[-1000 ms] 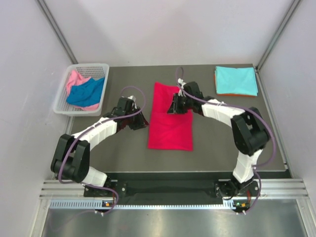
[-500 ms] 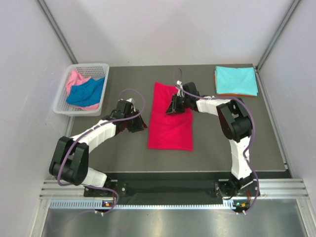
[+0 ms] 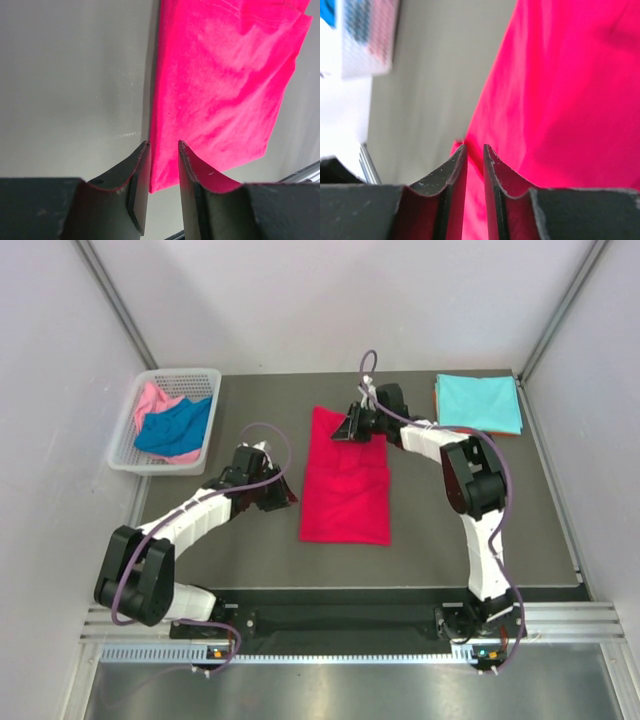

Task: Fold and stack the t-shirts
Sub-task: Fold the tshirt

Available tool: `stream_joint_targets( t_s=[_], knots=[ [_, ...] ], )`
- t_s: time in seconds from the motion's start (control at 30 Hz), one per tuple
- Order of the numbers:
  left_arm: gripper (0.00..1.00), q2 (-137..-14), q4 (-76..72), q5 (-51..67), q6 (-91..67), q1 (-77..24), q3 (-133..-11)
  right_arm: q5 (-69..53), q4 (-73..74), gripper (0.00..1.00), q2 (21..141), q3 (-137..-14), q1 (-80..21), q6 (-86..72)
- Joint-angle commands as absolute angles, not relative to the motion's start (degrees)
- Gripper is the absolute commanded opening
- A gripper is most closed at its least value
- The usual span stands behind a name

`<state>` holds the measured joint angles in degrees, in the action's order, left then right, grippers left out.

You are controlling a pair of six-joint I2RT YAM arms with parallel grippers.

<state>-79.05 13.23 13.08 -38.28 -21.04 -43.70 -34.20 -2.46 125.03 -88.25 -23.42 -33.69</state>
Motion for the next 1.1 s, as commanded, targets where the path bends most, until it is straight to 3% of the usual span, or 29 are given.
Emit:
stream_joint_targets(
  t_s=[0.0,0.3,0.63,0.83,0.87,1.07],
  knots=[
    [0.34,-76.55,10.9,13.63,-37.71,-20.92,-42.19,-37.09,-6.24,0.19,130.07,-93.77,-22.5,-36.21],
    [0.34,-76.46,12.13,13.01,-37.09,-20.92,-42.1,-36.74,-8.18,0.17,143.78,-106.25,-20.74,-41.75],
    [0.37,-75.32,15.99,12.04,-34.9,-20.92,-43.15,-39.19,-6.24,0.21,140.63,-108.45,-19.86,-41.84],
    [0.43,-74.45,17.49,14.32,-33.84,-21.53,-40.79,-39.02,-2.82,0.34,131.41,-106.0,-19.78,-39.99],
    [0.44,-74.01,17.23,14.5,-34.01,-21.97,-40.26,-38.94,-2.38,0.41,128.7,-103.99,-19.69,-39.99],
    [0.47,-74.44,14.16,20.89,-34.8,-22.5,-37.71,-35.08,2.87,0.61,113.95,-87.23,-19.69,-38.33]
  ],
)
